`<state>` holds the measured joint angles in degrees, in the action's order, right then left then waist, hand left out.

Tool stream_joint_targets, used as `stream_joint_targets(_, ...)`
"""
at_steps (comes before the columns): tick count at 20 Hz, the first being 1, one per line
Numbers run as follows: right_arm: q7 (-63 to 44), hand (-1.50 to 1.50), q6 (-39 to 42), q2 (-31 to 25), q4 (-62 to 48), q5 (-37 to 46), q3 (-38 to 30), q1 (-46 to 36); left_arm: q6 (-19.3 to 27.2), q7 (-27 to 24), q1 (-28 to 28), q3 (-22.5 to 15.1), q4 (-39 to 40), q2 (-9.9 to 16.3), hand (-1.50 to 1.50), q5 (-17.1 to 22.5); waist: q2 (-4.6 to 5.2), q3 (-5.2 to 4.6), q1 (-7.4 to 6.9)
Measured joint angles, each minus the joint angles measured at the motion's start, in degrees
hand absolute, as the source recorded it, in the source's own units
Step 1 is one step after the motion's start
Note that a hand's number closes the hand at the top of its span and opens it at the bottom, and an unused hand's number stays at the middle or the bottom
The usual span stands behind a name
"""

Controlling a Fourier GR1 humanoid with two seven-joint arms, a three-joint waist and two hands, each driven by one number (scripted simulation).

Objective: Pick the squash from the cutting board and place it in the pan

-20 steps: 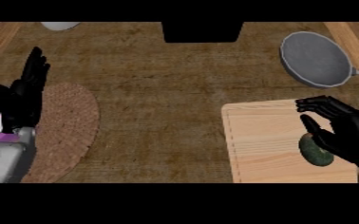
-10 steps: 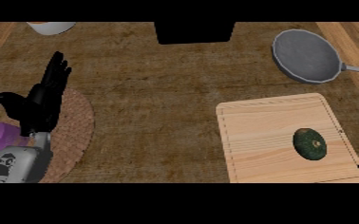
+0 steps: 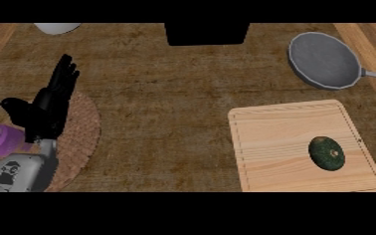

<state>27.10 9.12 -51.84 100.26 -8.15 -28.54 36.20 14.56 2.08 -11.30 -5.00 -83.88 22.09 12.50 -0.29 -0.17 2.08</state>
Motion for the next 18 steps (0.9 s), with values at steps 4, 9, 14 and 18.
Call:
stream_joint_targets(4, -9.4, -1.50, 3.1, -2.4, 6.6, -1.1, -5.0, 0.7, -1.1, 0.6, -0.5, 0.3, 0.1, -0.2, 0.00, 0.0, 0.12, 0.02, -0.79)
stream_joint_targets(9, -19.5, -1.50, 4.3, -3.6, 12.9, 0.5, -6.3, -3.7, -1.6, 0.1, -0.8, 0.6, 0.3, -1.4, 0.00, -0.9, 0.24, 0.07, -1.60)
stream_joint_targets(14, -27.9, -1.50, 8.7, -3.7, 16.9, -1.3, -4.8, -9.1, -2.7, 0.2, -0.8, 1.1, 0.3, -2.0, 0.00, -1.6, 0.27, 0.10, -1.94)
stream_joint_targets(18, -30.1, -1.50, 10.9, -0.1, 20.4, -0.1, -0.9, -10.7, -3.0, 0.7, -1.3, 1.5, 0.1, -2.5, 0.00, -2.2, 0.27, 0.13, -1.94)
